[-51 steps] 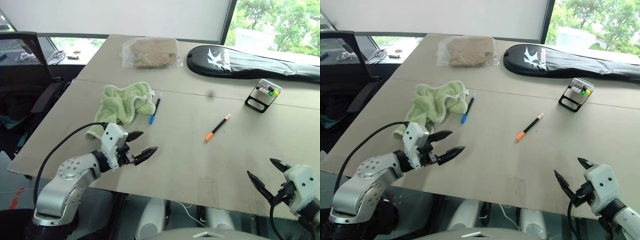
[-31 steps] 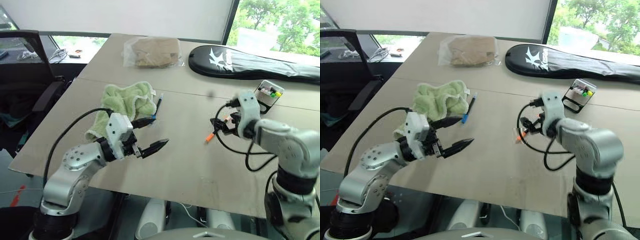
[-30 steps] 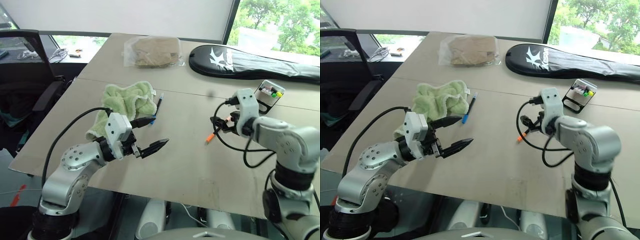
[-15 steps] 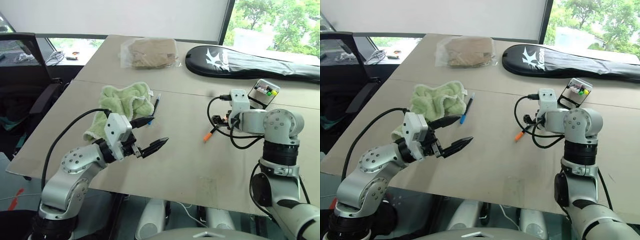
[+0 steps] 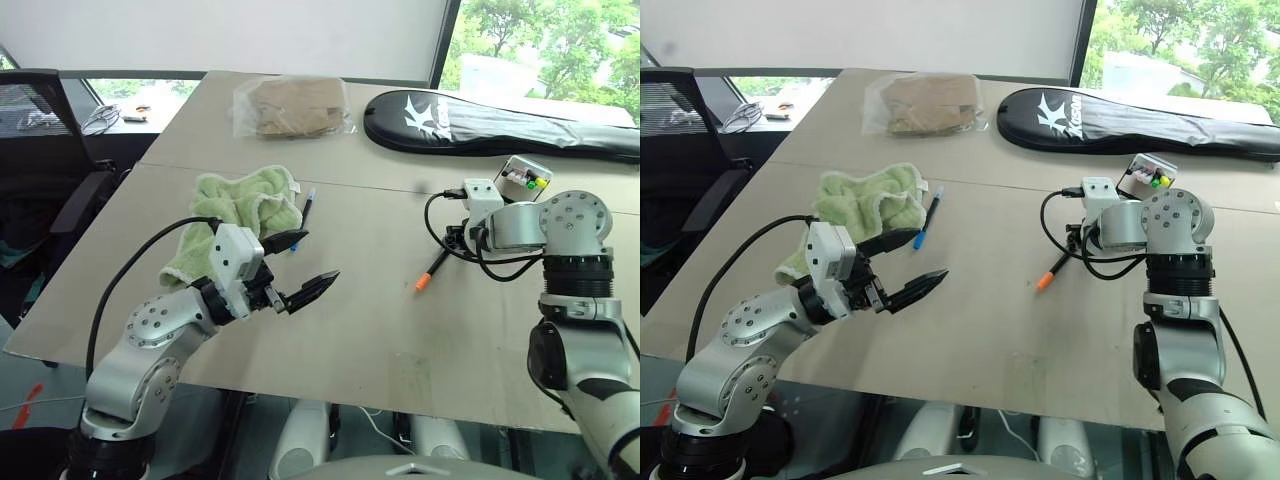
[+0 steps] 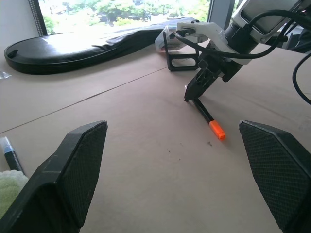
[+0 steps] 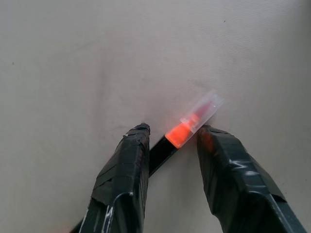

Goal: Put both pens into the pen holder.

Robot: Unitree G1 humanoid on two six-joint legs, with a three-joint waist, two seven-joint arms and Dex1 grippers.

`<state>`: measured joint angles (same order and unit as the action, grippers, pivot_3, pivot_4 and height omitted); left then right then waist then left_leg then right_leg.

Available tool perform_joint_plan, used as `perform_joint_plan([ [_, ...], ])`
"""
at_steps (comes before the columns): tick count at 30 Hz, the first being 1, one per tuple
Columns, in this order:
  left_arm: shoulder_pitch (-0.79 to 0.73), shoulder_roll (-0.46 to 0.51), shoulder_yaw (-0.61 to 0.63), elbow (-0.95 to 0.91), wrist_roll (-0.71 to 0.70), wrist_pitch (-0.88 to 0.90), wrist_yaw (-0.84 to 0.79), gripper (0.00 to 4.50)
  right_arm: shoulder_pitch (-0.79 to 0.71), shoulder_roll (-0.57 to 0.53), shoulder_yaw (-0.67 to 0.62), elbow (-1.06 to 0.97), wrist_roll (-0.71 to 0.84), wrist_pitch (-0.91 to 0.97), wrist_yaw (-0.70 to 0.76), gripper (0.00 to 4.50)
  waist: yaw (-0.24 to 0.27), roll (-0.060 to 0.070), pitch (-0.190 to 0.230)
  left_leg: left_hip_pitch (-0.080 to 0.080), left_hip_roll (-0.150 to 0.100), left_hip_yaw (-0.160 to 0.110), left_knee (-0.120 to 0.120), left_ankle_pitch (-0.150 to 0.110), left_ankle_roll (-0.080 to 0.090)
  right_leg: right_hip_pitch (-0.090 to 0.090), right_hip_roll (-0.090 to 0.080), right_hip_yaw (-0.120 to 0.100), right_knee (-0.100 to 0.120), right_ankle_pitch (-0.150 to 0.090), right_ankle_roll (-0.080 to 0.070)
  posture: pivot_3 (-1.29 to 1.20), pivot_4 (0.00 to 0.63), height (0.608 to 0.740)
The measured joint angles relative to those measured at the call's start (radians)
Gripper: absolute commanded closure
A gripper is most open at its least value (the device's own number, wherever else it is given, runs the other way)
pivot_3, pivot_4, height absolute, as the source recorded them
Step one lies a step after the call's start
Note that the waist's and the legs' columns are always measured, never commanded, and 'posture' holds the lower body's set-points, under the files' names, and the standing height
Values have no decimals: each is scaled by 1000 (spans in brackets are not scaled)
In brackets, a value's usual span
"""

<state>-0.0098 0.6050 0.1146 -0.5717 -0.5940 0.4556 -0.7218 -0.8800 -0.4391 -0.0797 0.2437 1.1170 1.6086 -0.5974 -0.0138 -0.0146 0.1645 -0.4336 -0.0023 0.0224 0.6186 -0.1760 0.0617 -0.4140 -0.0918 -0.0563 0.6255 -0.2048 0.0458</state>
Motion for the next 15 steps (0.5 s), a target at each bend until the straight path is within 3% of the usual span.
perform_joint_plan([
  [8,-5,-10,0,0,-20,19,16,0,-115,-94,172,165,91,0,114,2537,0,0,0,0,4,0,0,0,0,0,4,0,-1,0,0,0,150,740],
  [15,-2,-10,2,-1,-36,19,29,0,-198,-103,333,201,-85,0,342,2537,1,0,0,0,4,0,0,0,0,0,4,0,-1,0,0,0,150,740],
])
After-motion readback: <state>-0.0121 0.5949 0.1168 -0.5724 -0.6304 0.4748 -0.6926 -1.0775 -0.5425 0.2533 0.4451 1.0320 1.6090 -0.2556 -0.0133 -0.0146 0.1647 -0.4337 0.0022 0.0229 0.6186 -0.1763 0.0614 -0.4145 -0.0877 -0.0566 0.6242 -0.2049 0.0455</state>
